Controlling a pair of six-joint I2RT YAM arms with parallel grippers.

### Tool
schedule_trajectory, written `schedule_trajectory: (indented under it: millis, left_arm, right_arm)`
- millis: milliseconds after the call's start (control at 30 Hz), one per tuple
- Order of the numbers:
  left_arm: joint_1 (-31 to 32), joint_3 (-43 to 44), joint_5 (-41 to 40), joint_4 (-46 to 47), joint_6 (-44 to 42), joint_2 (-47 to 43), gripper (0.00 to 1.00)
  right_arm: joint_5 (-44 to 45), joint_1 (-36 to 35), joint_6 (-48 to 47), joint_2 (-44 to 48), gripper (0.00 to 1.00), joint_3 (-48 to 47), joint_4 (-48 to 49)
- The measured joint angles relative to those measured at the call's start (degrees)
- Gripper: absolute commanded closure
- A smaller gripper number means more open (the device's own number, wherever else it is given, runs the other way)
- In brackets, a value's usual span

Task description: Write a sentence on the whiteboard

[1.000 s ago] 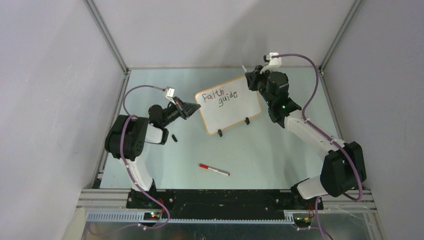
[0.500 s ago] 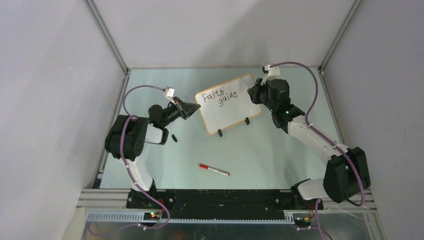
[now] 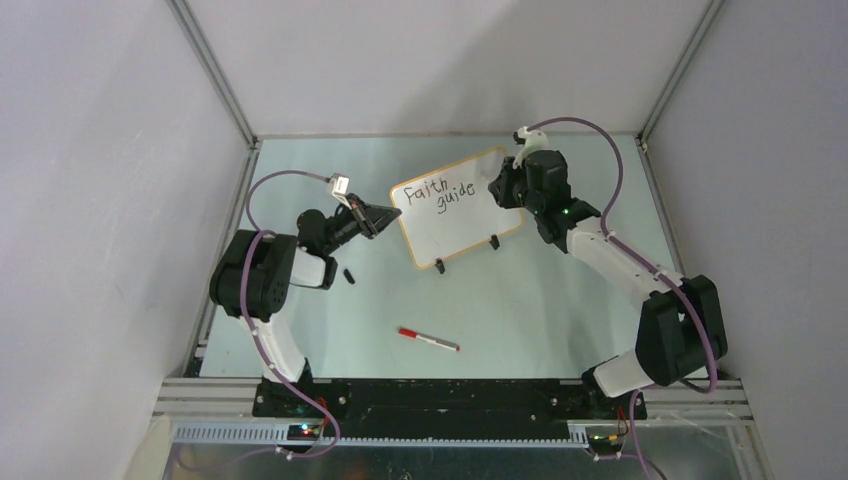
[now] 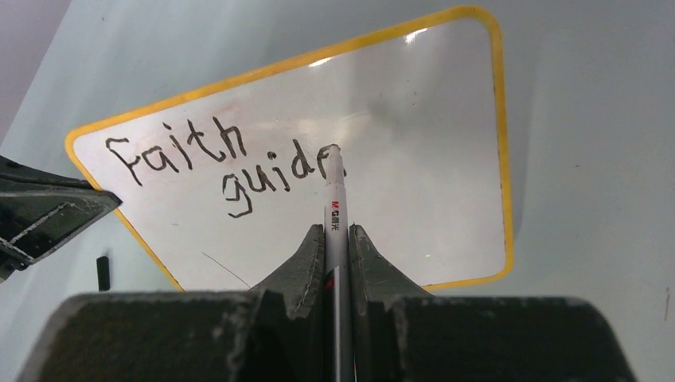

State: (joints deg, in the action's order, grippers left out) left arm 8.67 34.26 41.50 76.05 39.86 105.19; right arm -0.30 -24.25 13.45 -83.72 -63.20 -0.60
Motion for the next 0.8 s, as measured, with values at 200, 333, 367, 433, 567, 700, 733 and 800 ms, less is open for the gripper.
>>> schedule_trajectory:
  millis: [200, 333, 367, 433, 567, 700, 733, 800]
  left_arm:
    - [0.0, 0.0, -0.4, -0.1, 0.0, 0.0, 1.00]
    - [0.0, 0.0, -0.4, -0.1, 0.0, 0.0, 1.00]
    - [0.0, 0.0, -0.4, -0.1, 0.0, 0.0, 1.00]
    - [0.0, 0.0, -0.4, -0.1, 0.0, 0.0, 1.00]
    - [0.0, 0.0, -0.4, -0.2, 0.0, 0.0, 1.00]
    - [0.0, 0.0, -0.4, -0.2, 0.0, 0.0, 1.00]
    - [0.0, 0.0, -0.4, -0.2, 0.0, 0.0, 1.00]
    - [0.0, 0.0, -0.4, -0.2, 0.0, 0.0, 1.00]
  right_arm:
    - [-0.4, 0.0, 0.0, -3.2, 1.00, -2.4, -3.0]
    - [-0.5, 0.0, 0.0, -4.9, 1.00, -3.5, -4.3]
    - [-0.5, 0.0, 0.0, -5.2, 1.00, -3.7, -4.7]
    - [-0.5, 0.0, 0.0, -5.7, 1.00, -4.0, -5.2]
    - [-0.4, 0.0, 0.0, -6.8, 1.00, -5.0, -5.5]
    - [-0.4, 0.0, 0.0, -7.8, 1.00, -5.9, -5.6]
    - [-0.3, 0.0, 0.0, -7.9, 1.00, -6.0, -5.6]
    - [-0.2, 0.0, 0.0, -8.0, 1.00, -6.1, -5.7]
